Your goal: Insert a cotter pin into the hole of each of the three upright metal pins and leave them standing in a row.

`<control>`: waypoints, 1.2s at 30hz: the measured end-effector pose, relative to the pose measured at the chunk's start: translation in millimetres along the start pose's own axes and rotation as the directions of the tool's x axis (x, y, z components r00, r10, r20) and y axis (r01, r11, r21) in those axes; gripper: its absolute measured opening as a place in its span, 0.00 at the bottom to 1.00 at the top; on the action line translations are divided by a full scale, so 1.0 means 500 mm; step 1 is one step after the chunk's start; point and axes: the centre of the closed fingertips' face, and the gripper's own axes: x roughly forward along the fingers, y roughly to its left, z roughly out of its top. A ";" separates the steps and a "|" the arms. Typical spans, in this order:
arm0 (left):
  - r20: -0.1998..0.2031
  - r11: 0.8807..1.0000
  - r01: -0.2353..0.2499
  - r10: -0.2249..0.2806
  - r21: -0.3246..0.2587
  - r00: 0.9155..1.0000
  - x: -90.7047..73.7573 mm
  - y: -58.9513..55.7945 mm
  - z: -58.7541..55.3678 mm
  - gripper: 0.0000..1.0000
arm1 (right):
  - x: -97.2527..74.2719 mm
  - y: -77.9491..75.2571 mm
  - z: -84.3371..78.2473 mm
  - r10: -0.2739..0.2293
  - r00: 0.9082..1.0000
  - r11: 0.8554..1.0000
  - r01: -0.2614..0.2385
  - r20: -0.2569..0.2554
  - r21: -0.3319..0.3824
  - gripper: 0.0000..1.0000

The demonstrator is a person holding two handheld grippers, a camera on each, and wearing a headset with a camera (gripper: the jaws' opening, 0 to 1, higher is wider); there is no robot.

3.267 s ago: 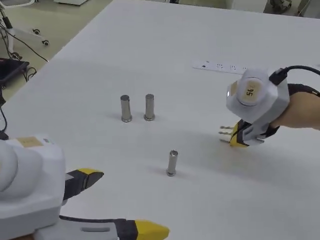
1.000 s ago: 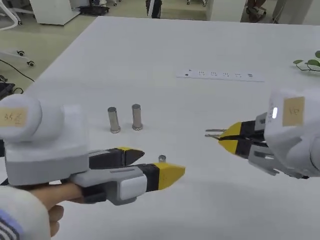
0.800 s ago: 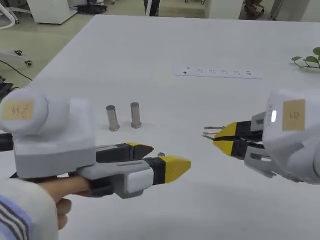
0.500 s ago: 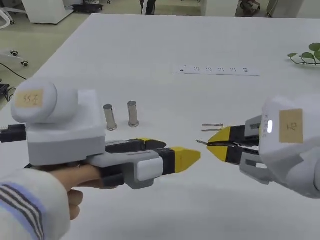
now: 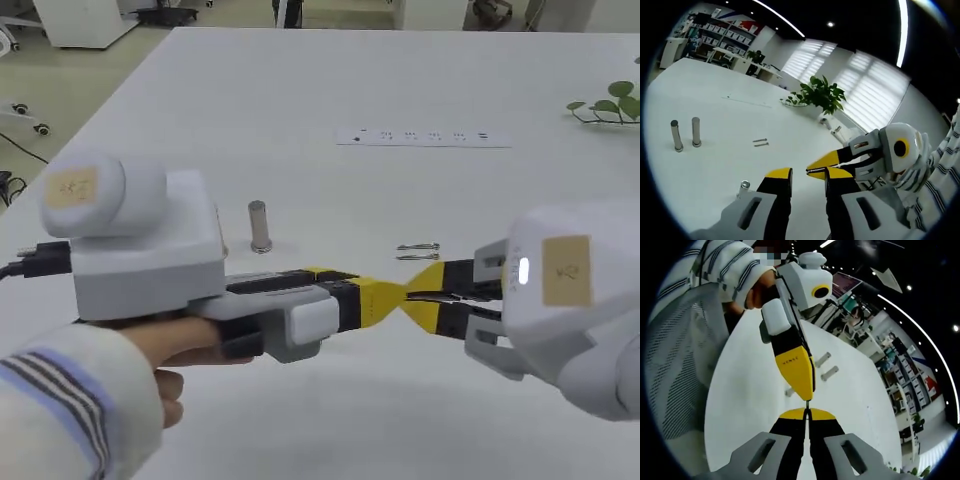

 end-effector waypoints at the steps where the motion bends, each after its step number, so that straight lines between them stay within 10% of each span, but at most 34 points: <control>1: -0.002 1.000 0.000 0.000 -0.001 1.000 0.000 0.001 -0.001 0.20 | 0.000 -0.001 0.001 -0.003 1.000 1.000 0.003 0.000 -0.004 0.01; 36: 0.016 0.975 0.024 -0.021 -0.222 1.000 0.009 -0.001 0.000 0.01 | -0.007 -0.017 0.016 -0.054 0.998 0.993 0.052 -0.012 -0.107 0.02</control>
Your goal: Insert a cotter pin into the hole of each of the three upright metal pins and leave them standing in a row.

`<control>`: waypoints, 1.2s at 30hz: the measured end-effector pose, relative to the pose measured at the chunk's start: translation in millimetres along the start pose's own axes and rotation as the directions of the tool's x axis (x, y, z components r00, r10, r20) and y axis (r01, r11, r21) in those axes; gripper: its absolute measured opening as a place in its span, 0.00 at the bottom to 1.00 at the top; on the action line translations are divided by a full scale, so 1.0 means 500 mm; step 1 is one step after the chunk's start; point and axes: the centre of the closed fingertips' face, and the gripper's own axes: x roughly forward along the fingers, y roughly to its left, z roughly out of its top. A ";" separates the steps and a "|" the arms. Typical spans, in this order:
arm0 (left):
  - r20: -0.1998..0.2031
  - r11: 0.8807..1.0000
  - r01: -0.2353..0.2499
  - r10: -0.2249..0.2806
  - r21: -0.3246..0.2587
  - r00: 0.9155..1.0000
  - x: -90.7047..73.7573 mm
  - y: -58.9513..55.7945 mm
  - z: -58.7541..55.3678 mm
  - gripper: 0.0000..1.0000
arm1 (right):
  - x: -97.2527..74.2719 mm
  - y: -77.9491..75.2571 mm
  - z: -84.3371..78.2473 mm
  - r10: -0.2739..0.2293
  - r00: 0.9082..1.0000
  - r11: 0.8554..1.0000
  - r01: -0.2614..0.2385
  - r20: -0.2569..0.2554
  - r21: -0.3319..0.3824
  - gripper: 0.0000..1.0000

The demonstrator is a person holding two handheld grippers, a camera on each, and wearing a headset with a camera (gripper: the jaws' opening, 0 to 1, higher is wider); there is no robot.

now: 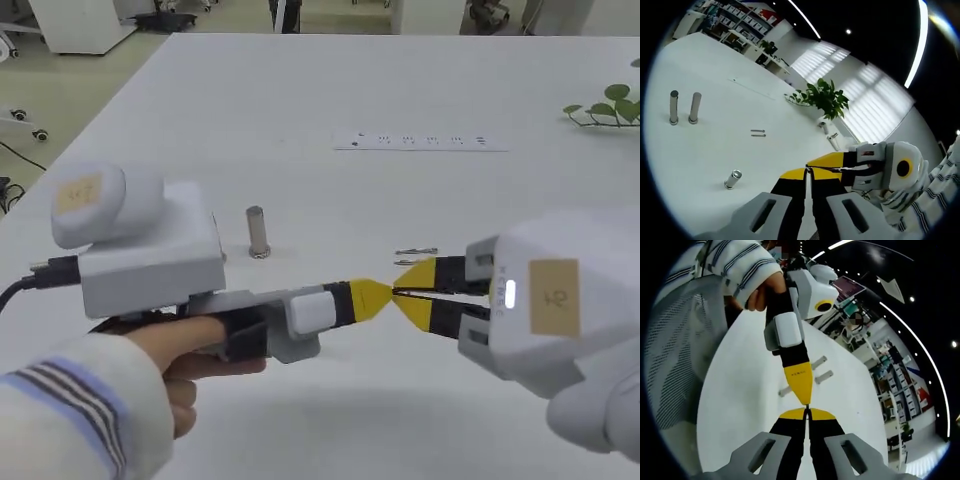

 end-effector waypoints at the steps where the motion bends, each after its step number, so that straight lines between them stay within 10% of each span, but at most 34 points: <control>1: 0.000 1.000 0.004 -0.004 -0.003 1.000 0.000 0.000 0.000 0.01 | -0.001 0.000 0.000 0.000 1.000 1.000 0.000 0.000 -0.004 0.02; 17: -0.004 0.995 0.014 -0.015 -0.101 1.000 -0.003 -0.002 -0.007 0.00 | -0.007 0.004 0.003 0.016 1.000 1.000 -0.016 0.021 -0.002 0.03; 29: -0.018 0.999 0.004 -0.005 -0.051 1.000 -0.010 0.003 -0.014 0.00 | 0.001 -0.001 -0.016 0.038 0.998 0.996 -0.042 0.047 0.080 0.22; 32: -0.014 0.999 0.018 -0.018 -0.045 1.000 -0.014 -0.001 -0.012 0.00 | 0.005 0.011 -0.037 0.096 0.994 0.979 -0.103 0.051 0.175 0.22; 36: -0.010 0.999 0.033 -0.033 -0.004 0.999 -0.019 -0.008 -0.009 0.00 | 0.002 0.008 -0.054 0.130 0.985 0.920 -0.162 0.110 0.357 0.23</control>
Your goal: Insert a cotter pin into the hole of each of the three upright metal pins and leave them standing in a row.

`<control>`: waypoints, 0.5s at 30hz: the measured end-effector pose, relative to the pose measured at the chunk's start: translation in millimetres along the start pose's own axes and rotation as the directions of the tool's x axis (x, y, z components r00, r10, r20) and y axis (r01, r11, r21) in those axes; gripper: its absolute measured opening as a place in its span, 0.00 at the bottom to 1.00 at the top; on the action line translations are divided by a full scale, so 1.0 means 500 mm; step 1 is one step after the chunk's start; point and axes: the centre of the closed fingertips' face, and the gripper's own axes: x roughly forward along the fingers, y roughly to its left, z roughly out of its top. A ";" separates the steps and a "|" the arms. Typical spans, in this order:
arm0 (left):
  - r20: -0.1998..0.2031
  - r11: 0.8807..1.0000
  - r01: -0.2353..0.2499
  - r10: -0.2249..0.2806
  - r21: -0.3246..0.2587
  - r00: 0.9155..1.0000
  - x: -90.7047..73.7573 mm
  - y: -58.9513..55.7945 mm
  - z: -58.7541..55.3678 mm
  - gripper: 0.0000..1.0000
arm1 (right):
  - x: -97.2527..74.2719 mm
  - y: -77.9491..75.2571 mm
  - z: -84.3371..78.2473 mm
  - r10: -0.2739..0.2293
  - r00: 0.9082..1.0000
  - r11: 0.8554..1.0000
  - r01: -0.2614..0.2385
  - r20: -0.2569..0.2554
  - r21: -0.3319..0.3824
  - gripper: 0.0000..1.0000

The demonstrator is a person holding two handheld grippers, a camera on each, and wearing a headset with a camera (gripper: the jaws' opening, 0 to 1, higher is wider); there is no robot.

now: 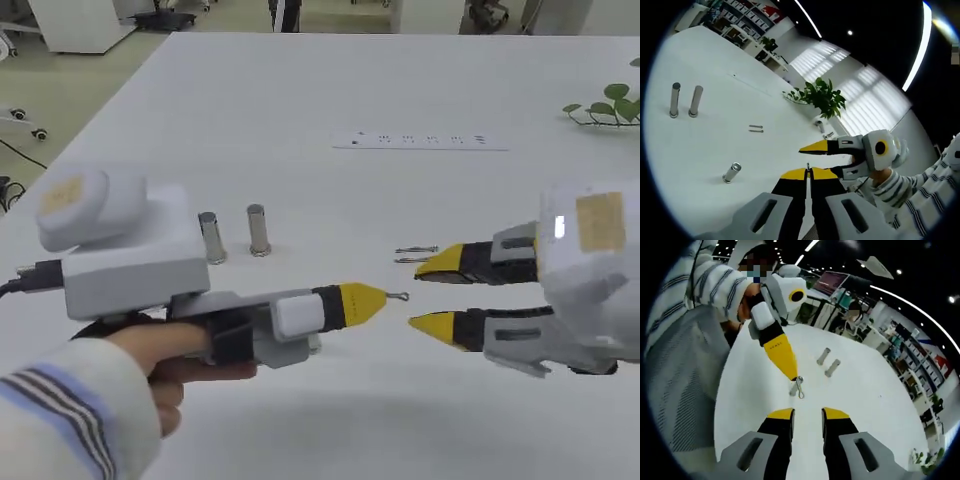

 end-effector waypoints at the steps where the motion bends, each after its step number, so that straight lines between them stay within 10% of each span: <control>1: -0.001 1.000 0.005 -0.005 0.007 1.000 -0.001 -0.002 0.000 0.00 | -0.002 -0.001 0.002 0.022 0.999 0.997 -0.024 0.030 0.073 0.25; 4: -0.014 0.998 0.018 -0.017 0.063 1.000 -0.006 -0.006 -0.002 0.00 | -0.008 0.003 0.005 0.098 0.990 0.971 -0.116 0.096 0.207 0.27; 6: -0.031 0.995 0.030 -0.027 0.099 0.999 -0.011 -0.011 -0.003 0.00 | -0.015 0.006 -0.004 0.182 0.971 0.917 -0.225 0.158 0.329 0.26; 15: -0.105 0.974 0.089 -0.068 0.209 0.992 -0.028 -0.028 -0.021 0.00 | -0.040 0.046 0.044 0.311 0.891 0.805 -0.432 0.331 0.406 0.25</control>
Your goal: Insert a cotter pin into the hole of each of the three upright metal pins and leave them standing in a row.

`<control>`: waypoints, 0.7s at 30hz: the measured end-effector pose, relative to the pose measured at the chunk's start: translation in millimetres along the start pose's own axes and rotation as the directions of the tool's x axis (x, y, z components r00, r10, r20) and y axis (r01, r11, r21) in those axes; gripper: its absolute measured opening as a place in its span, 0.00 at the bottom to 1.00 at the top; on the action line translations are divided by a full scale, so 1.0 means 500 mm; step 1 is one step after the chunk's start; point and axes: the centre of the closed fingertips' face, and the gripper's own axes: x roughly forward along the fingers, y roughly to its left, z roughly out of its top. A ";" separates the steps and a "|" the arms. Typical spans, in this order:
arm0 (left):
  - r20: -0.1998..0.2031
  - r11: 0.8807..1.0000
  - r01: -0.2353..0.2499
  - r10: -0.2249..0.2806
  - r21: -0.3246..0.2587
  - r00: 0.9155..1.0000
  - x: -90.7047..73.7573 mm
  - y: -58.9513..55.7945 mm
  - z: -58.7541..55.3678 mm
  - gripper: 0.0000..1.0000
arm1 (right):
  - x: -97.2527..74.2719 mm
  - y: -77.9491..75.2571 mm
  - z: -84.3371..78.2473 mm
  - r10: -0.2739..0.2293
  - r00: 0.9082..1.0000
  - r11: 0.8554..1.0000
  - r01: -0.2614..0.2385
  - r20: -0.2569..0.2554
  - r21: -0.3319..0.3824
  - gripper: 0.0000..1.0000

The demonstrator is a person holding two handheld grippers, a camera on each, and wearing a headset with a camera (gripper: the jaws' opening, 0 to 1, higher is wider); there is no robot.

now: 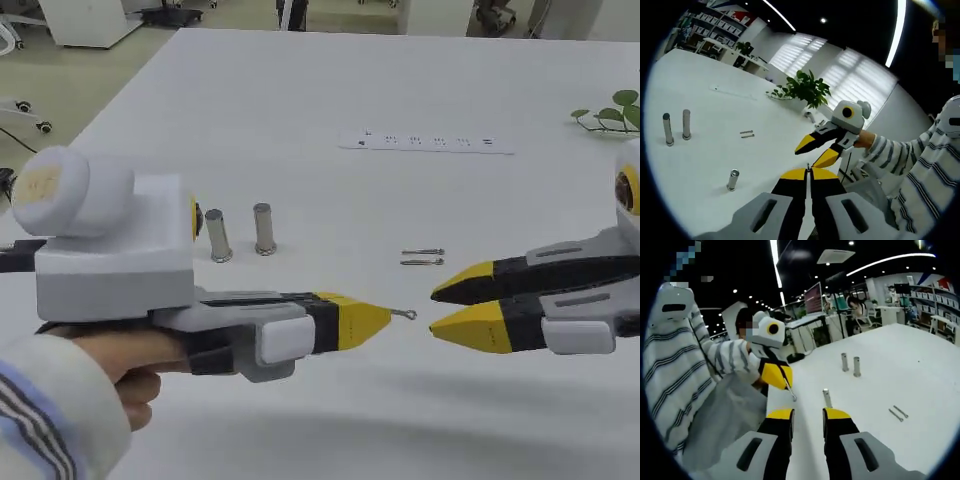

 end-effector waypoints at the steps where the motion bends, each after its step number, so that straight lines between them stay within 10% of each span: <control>1: -0.007 1.000 0.003 -0.003 0.016 1.000 -0.001 0.000 -0.002 0.00 | 0.001 0.002 0.000 0.005 1.000 1.000 -0.005 0.000 0.000 0.25; 21: -0.063 0.969 0.132 -0.121 0.207 0.991 -0.007 -0.037 -0.028 0.00 | 0.035 0.079 -0.014 0.164 0.986 0.986 -0.164 -0.030 -0.007 0.15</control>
